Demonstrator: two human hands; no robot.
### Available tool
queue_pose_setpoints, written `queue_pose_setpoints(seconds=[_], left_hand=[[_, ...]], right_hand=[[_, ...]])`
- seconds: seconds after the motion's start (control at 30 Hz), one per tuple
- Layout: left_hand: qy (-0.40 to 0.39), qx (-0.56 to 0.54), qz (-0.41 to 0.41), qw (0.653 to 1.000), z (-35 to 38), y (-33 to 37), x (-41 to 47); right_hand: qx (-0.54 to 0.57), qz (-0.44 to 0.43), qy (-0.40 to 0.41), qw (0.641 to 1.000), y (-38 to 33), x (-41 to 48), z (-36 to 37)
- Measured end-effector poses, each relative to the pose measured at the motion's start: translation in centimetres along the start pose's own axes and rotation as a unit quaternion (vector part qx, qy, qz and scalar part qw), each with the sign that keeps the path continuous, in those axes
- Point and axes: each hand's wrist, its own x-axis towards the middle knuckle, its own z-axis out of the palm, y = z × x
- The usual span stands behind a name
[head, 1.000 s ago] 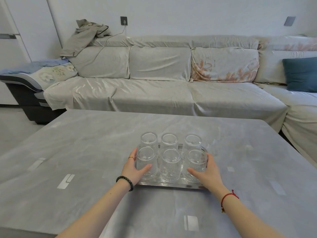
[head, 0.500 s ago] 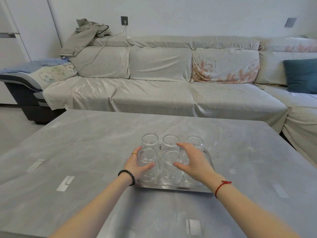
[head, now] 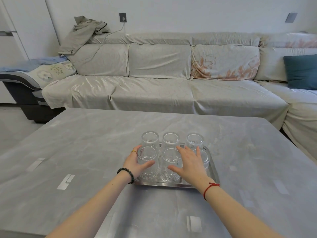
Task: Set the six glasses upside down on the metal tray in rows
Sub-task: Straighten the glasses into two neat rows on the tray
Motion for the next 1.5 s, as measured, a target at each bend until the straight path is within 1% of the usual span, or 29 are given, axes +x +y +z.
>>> queue_pose_setpoints(seconds=[0.07,0.13,0.2,0.23,0.33,0.43,0.5,0.87,1.0,1.03,1.1,1.17,1.3,1.37,1.43,1.5], left_hand=[[-0.003,-0.002,-0.001,1.000,0.0,0.0,0.0],[-0.009,-0.007,-0.004,1.000,-0.1,0.0,0.0],[-0.016,-0.014,-0.006,1.000,-0.2,-0.1,-0.2],[-0.018,-0.018,-0.006,1.000,-0.2,-0.2,-0.3],[-0.025,-0.017,-0.017,0.999,-0.3,-0.9,-0.7],[-0.032,0.001,-0.026,0.999,-0.2,-1.5,-1.0],[-0.037,0.008,-0.028,0.999,-0.1,-1.6,-1.1],[-0.053,0.008,-0.036,0.998,-0.3,-1.6,-1.0],[-0.037,-0.024,-0.035,0.998,-1.1,-0.1,-0.1],[-0.029,-0.032,-0.033,0.999,-1.4,0.5,0.3],[-0.021,-0.041,-0.032,0.998,-1.9,1.8,1.5],[-0.025,-0.027,-0.034,0.999,-2.3,2.7,3.0],[-0.039,0.033,-0.053,0.997,-2.3,3.8,5.5],[-0.050,0.046,-0.063,0.996,-1.8,4.0,6.4],[-0.058,0.055,-0.073,0.994,-1.2,4.0,7.1],[-0.048,0.055,-0.081,0.994,-0.7,3.9,7.5]], right_hand=[[0.027,-0.004,0.015,1.000,0.2,-0.2,-0.2],[0.123,0.002,0.064,0.990,0.8,-0.5,-0.8],[0.249,0.032,0.117,0.961,2.1,-1.0,-1.5],[0.297,0.056,0.129,0.944,2.9,-1.3,-1.7],[0.376,0.129,0.121,0.910,4.8,-2.7,-1.5],[0.407,0.152,0.097,0.896,5.7,-3.7,-0.5],[0.416,0.157,0.092,0.891,5.9,-3.9,0.1],[0.411,0.155,0.063,0.896,6.0,-3.7,-0.1],[0.454,0.161,0.081,0.873,5.8,-2.2,-2.0],[0.457,0.160,0.088,0.870,5.8,-1.5,-2.7],[0.441,0.153,0.096,0.879,6.0,0.2,-4.1],[0.424,0.158,0.072,0.889,6.4,1.7,-5.1],[0.391,0.194,-0.015,0.899,7.2,4.0,-5.6],[0.369,0.198,-0.049,0.907,7.4,4.9,-5.4],[0.359,0.196,-0.069,0.910,7.4,5.7,-4.9],[0.345,0.187,-0.067,0.917,7.5,6.2,-4.3]])
